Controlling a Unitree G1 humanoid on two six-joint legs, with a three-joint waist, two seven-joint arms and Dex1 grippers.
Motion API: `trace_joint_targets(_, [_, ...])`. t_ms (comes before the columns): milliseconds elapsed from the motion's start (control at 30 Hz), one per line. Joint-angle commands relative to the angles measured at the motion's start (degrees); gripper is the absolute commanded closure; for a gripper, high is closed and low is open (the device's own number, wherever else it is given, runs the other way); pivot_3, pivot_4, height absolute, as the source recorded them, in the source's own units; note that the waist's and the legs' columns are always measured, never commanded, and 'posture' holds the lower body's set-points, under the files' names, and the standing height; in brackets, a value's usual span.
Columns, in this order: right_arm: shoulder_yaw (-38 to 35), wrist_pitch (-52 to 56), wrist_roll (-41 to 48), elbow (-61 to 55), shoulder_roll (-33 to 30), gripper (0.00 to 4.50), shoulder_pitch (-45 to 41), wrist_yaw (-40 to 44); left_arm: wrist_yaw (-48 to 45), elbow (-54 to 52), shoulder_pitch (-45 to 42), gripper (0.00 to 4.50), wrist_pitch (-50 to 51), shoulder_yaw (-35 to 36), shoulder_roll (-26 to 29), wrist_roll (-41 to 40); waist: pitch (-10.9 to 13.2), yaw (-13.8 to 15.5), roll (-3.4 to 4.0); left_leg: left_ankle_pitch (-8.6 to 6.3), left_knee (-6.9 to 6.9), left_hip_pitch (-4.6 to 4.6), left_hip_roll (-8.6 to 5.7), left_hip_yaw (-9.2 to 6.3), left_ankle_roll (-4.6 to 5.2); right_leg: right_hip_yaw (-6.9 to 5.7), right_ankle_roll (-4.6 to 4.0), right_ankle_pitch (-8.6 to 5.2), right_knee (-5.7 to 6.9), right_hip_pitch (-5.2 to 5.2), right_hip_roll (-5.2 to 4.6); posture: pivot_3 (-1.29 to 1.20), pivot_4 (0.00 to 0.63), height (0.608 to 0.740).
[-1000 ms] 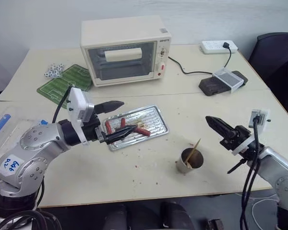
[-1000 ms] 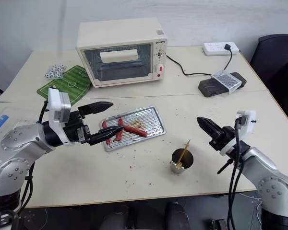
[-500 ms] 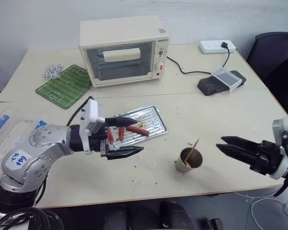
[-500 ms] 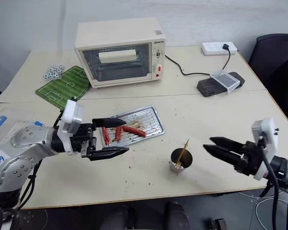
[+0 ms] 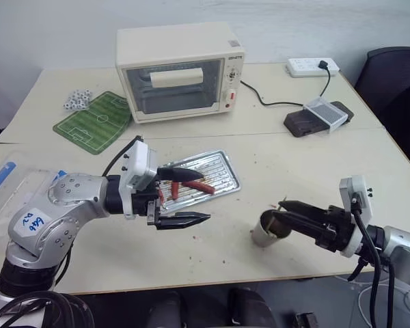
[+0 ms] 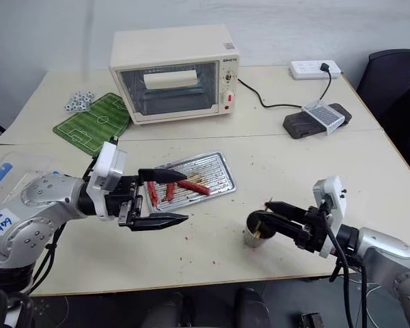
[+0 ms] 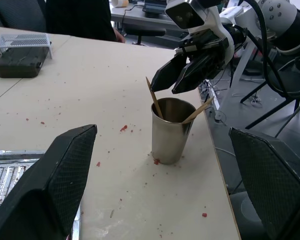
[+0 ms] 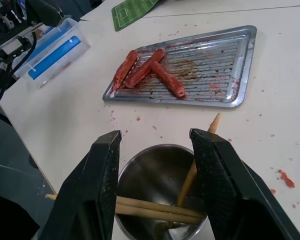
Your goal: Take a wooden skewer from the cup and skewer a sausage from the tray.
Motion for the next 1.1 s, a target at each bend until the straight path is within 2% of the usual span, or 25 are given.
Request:
trace_joint_targets(33, [-5.04,0.11,2.94,-1.54,-1.76,2.23,2.41,1.91,-0.40,-0.70,0.25,0.00,-1.22,1.55,0.52,0.13,0.00,0.09,0.00,0.00,0.00,0.00,0.00,-0.01,0.00,0.00,0.00,0.00,0.00,0.00,0.00,0.00,0.150,0.740])
trace_joint_targets(233, [-7.83,0.22,3.51,-0.45,-3.40,2.23,3.81,3.27,-0.50,-0.29,0.26,0.00,-2.30,1.01,-0.07,0.99,0.00,0.10,0.00,0.00,0.00,0.02,0.00,-0.01,0.02,0.01,0.00,0.00,0.00,0.03,0.01,0.00,0.150,0.740])
trace_joint_targets(833, [2.13,-1.26,-1.86,3.33,3.09,2.23,-4.09,-0.46,-1.34,1.00,-2.03,0.00,-2.79,0.56,-0.24,1.95,0.00,-0.03,0.00,0.01,0.01,0.01,-0.01,0.00,0.01,-0.01,0.00,0.00,0.02,0.01,0.02,0.00,0.150,0.740])
trace_joint_targets(967, [2.29,-1.01,-1.23,3.37,3.43,3.07,-4.35,-0.50,-1.30,1.15,-2.34,0.00,-2.81,0.73,-0.23,2.02,0.00,-0.03,0.00,0.01,0.01,0.01,-0.01,0.00,0.01,-0.01,0.00,0.00,0.02,0.01,0.02,0.00,0.150,0.740])
trace_joint_targets(1100, [1.55,-0.83,0.06,3.06,3.56,4.33,-4.50,-0.83,-1.28,1.41,-2.50,0.00,-2.91,0.71,-0.36,2.20,0.00,-0.02,0.00,0.01,0.01,0.01,0.00,0.00,0.01,-0.01,0.00,0.00,0.02,0.01,0.01,0.00,0.150,0.740])
